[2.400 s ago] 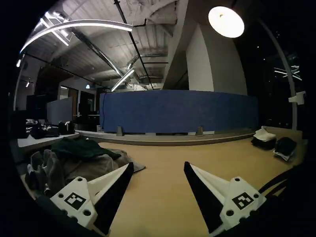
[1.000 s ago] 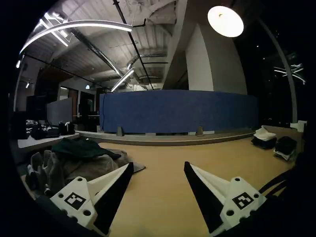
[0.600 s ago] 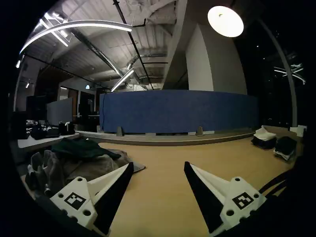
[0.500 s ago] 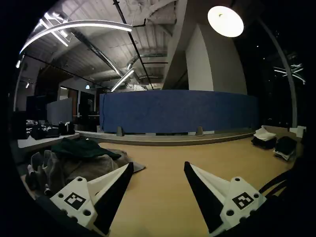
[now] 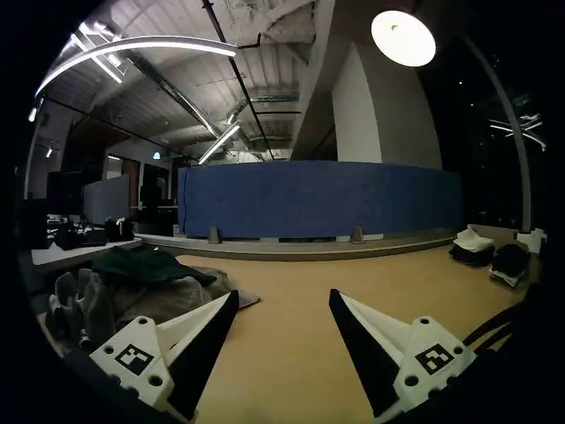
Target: Fold towel
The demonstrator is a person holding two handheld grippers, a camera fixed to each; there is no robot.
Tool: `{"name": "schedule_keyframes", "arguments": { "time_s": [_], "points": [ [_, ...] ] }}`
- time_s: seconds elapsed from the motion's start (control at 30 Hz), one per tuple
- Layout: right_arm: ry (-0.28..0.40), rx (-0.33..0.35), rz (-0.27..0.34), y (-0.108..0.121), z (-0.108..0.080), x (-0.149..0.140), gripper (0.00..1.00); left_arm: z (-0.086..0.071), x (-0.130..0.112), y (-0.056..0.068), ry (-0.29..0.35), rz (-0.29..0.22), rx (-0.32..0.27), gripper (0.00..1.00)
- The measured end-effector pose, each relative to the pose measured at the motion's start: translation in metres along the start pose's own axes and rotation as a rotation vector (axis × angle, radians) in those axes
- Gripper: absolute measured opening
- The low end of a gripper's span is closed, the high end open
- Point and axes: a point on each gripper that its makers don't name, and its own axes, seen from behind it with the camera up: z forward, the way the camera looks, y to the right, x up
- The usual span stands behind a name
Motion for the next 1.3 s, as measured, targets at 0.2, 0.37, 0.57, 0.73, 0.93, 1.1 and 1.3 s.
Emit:
{"name": "schedule_keyframes", "arguments": {
  "time_s": [0.2, 0.37, 0.57, 0.73, 0.93, 1.1, 1.3],
  "points": [
    [-0.002, -0.017, -0.03, -0.0006, 0.0003, -0.0019, 1.0, -0.0001, 0.0001, 0.0001, 0.0, 0.0, 0.0, 0.95],
    [-0.003, -0.03, -0.051, -0.0004, 0.0011, -0.0047, 1.0, 0.0, -0.0001, 0.0004, 0.0, 0.0, 0.0, 0.95],
    [-0.004, -0.035, -0.053, 0.0003, 0.0006, -0.0035, 1.0, 0.0003, 0.0002, 0.0004, 0.0, 0.0, 0.0, 0.95],
    [-0.004, -0.035, -0.054, -0.0001, 0.0006, -0.002, 1.0, 0.0005, 0.0003, 0.0003, 0.0, 0.0, 0.0, 0.95],
    [-0.005, -0.035, -0.055, -0.0005, 0.0011, -0.0026, 1.0, 0.0007, -0.0001, -0.0003, 0.0, 0.0, 0.0, 0.95],
    [-0.004, -0.035, -0.055, -0.0004, 0.0012, -0.0031, 1.0, 0.0016, -0.0002, -0.0004, 0.0, 0.0, 0.0, 0.95],
    [-0.004, -0.035, -0.054, 0.0, 0.0006, -0.0032, 1.0, 0.0013, -0.0003, 0.0002, 0.0, 0.0, 0.0, 0.95]
  ]
}}
